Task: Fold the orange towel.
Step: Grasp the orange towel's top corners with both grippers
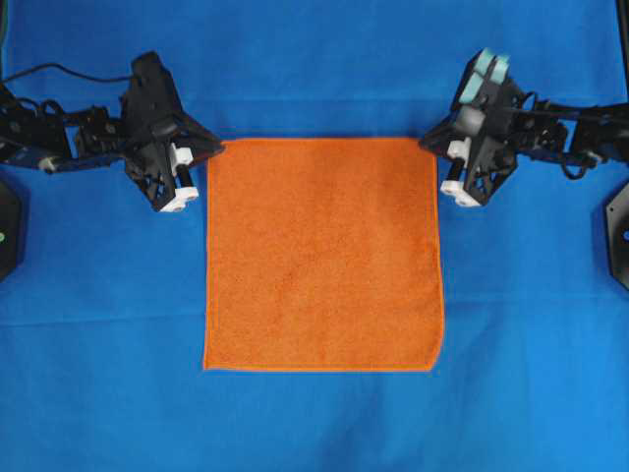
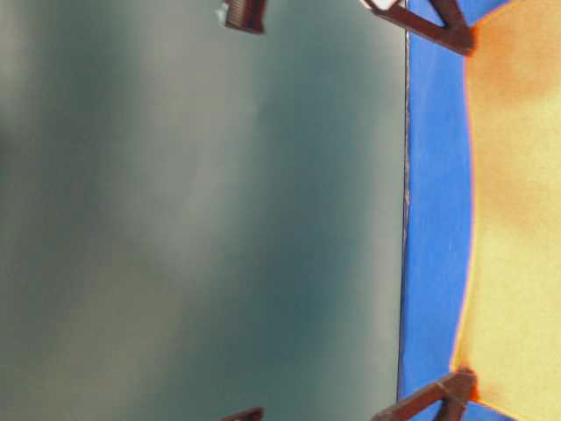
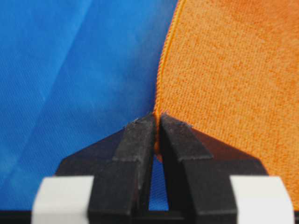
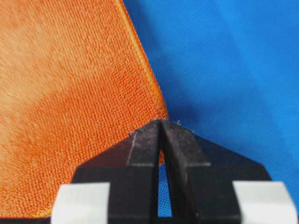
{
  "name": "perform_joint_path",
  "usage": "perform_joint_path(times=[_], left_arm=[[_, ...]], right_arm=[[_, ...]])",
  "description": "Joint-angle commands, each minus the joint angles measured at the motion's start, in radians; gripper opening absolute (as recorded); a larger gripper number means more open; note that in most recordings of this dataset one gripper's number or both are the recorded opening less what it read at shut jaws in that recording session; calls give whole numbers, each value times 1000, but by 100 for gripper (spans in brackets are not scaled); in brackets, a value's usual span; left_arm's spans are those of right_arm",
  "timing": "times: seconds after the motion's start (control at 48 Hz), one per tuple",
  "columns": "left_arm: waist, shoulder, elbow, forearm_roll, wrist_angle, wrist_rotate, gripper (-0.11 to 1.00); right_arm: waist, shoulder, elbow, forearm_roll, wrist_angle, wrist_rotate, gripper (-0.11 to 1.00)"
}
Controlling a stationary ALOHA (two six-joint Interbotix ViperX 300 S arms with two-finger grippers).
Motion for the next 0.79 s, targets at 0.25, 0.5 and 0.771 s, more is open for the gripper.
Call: perform_joint_path(times=[0.25,0.5,0.771], left_arm=[[-17,-92,-9,2,67,-12,3],[-137,-152,-9,0,160,-35,3],[-331,-230,-15,2,249,-115,3]], right_arm=[[-3,-61,-5,-6,14,5,2],[86,-141,-3,15,98,29,2],[287,-253,9,21,175,130,2]])
